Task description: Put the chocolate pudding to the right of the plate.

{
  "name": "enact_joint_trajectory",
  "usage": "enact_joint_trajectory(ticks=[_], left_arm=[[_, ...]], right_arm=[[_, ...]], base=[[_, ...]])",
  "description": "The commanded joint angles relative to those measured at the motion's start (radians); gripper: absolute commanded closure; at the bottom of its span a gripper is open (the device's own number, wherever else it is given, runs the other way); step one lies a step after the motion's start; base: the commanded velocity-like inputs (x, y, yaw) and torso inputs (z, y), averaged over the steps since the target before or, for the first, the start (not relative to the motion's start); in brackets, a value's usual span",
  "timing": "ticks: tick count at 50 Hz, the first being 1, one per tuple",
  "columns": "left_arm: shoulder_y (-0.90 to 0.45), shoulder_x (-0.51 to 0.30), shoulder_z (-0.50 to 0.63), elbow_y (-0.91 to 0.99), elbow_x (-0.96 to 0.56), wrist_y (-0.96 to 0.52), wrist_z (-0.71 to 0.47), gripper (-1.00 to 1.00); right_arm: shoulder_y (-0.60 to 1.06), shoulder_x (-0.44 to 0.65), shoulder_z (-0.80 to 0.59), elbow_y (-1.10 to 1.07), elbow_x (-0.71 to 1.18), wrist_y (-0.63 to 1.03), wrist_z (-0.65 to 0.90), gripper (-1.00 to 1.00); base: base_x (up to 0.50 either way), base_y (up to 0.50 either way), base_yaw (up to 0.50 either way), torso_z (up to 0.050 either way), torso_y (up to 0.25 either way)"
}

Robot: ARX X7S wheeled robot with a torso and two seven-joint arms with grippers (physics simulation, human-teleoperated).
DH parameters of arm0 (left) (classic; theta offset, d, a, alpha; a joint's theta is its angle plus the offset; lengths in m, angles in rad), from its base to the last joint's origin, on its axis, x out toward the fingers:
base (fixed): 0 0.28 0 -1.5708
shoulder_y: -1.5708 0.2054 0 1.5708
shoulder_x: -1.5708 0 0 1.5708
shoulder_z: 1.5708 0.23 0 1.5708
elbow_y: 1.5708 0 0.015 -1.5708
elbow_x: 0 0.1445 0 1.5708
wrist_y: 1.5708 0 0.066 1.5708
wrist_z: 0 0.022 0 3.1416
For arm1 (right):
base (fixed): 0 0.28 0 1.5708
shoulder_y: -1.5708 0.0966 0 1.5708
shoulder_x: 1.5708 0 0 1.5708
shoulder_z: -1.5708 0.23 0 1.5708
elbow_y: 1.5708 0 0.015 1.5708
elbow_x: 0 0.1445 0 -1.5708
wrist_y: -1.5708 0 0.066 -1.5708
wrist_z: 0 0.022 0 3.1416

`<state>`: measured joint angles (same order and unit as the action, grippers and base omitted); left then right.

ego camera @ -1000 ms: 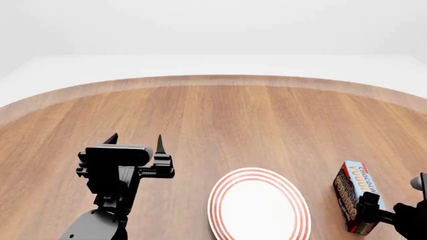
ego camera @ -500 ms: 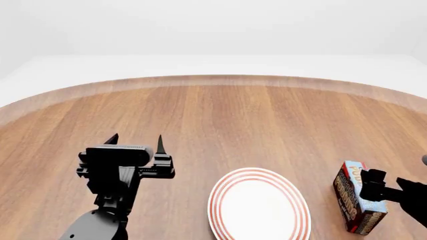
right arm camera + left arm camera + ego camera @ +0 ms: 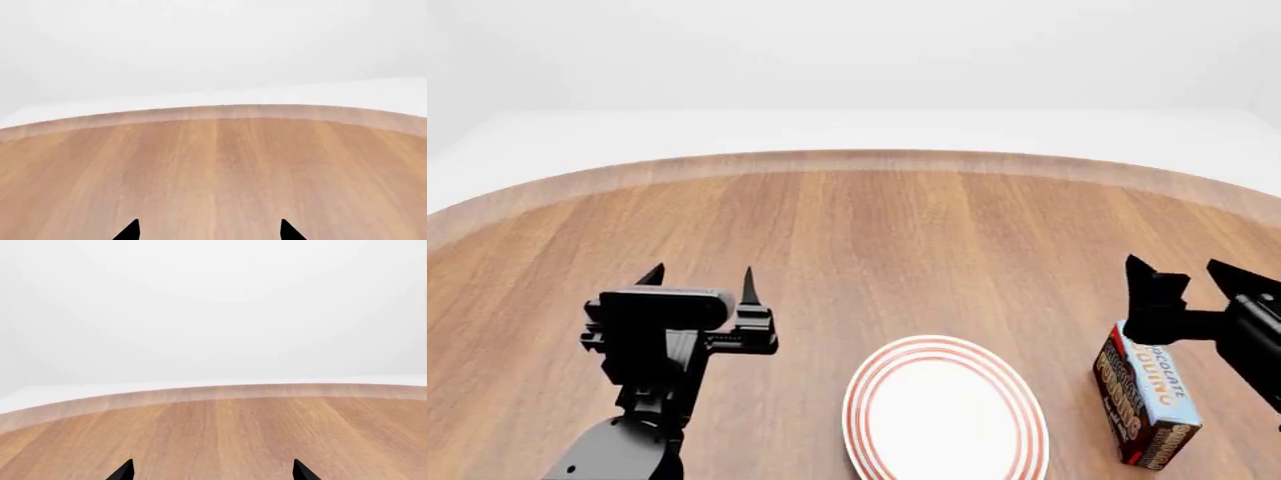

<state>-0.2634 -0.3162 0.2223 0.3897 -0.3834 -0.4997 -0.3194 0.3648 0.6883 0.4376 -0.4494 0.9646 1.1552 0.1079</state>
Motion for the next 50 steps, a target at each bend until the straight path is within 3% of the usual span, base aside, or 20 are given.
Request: enact_joint_trajectory(ticks=[1,6,20,34,50], left_arm=[[-0.008,-0.002,0.006,0.005,-0.002,-0.007,-0.005,-1.00],[-0.009,-0.005,0.007,0.013,-0.004,-0.011,-0.008,-1.00],[-0.016,-0.009,0.010,0.024,-0.008,-0.015,-0.015,-1.00],[-0.019,-0.014,0.017,0.042,-0.011,-0.024,-0.022,-1.00],[-0.024,-0.018,0.024,0.049,-0.016,-0.028,-0.027,-1.00]], right_arm=[[0.008,-0.079,-0.088,-0.234,-0.058,-0.051,0.124,-1.00],[0.010,-0.118,-0.117,-0.303,-0.054,-0.070,0.149,-1.00],[-0.095,-0.119,-0.313,-0.362,-0.299,-0.255,0.133,-1.00],[-0.204,-0.123,-0.365,-0.453,-0.356,-0.339,0.127,-1.00],[-0.205,-0.122,-0.405,-0.467,-0.365,-0.361,0.121,-1.00]], base=[[0.00,0.00,0.00,0.000,0.000],[0.00,0.00,0.00,0.000,0.000],[0.00,0.00,0.00,0.000,0.000],[0.00,0.00,0.00,0.000,0.000],[0.00,0.00,0.00,0.000,0.000]])
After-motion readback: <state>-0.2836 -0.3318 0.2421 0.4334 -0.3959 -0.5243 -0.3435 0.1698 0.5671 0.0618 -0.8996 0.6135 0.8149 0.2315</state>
